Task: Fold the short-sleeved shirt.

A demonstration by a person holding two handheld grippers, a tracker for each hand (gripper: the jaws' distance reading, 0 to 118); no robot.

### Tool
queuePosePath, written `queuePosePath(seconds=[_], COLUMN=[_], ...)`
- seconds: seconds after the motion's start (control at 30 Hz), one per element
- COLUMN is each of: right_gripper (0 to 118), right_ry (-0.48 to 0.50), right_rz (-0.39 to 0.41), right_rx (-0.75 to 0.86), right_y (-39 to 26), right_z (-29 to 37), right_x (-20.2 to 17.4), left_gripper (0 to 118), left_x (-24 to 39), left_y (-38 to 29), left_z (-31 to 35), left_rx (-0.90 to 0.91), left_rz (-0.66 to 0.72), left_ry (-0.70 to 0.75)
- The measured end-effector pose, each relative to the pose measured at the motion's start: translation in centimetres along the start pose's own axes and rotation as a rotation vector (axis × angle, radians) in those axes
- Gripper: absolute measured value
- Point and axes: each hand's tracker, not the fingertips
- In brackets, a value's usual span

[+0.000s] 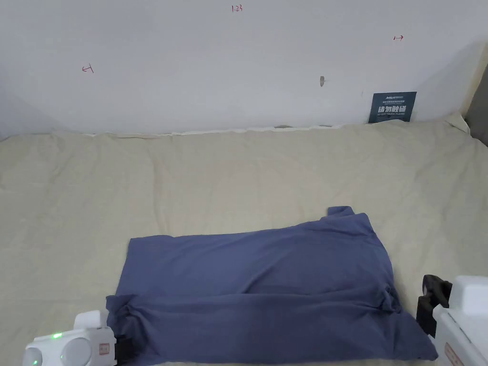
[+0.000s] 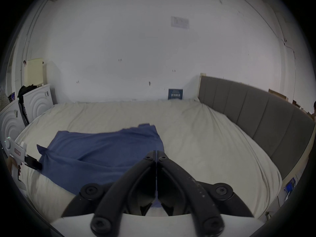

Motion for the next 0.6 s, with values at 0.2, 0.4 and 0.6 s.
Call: queuePosePath(seconds=[0.2, 0.4, 0.6], right_gripper=[80, 104, 14], right_ry=[-0.011, -0.043, 0.009], right_rz=[-0.038, -0.094, -0.110], right_rx=[-0.239, -0.448, -0.466], right_y=[-3.6, -7.2, -8.6], right_z=[-5.0, -11.2, -12.3], right_x=[0.8, 0.6, 0.2], left_gripper=[6, 6, 6], left_x=[0.3, 0.3, -0.8], left_y=[-0.1, 1.2, 1.0], left_z=[1.8, 5.7, 5.6], left_rx=[0.071, 0.161, 0.184], left_rz=[-0.009, 0.042, 0.049], left_ry=[-0.063, -0.134, -0.133])
